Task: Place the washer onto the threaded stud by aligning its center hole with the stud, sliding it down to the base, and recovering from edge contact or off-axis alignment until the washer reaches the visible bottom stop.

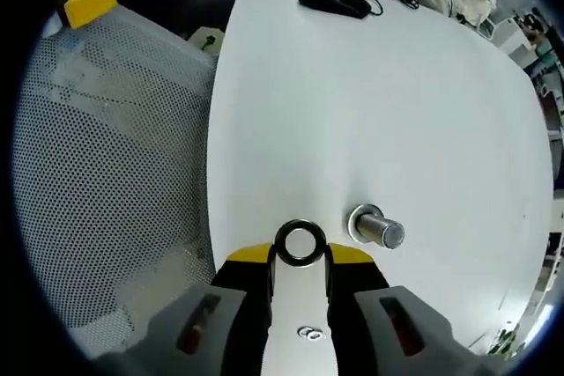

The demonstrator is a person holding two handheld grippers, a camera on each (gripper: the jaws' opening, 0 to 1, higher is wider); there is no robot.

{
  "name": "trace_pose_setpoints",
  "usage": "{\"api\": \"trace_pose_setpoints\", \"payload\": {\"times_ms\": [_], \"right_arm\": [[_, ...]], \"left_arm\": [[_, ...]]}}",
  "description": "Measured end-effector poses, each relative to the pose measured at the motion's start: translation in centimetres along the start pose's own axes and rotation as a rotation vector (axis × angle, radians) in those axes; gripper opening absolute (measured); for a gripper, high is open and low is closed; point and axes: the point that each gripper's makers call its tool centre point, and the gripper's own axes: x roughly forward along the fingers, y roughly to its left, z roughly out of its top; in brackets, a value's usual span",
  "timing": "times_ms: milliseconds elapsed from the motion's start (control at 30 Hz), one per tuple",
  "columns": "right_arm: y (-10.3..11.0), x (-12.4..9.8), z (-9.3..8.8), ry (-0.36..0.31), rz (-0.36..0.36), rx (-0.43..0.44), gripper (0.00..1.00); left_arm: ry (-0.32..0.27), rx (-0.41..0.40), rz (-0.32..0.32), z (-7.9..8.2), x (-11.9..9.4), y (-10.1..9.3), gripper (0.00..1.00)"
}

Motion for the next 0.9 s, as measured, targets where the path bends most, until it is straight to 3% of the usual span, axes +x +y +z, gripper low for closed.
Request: {"api": "trace_pose_setpoints", "payload": {"times_ms": [467, 900], "right_arm": [[-2.5, -2.4, -0.3, -0.018, -0.049, 0.002, 0.23], [-4.6, -2.5, 1.0, -0.065, -0.151, -0.006, 0.23]], "left_arm": [[-0.004, -0.003, 0.001, 0.1, -0.1, 0.0, 0.13], [-0.006, -0.005, 0.002, 0.1, -0.1, 0.0, 0.13]]}}
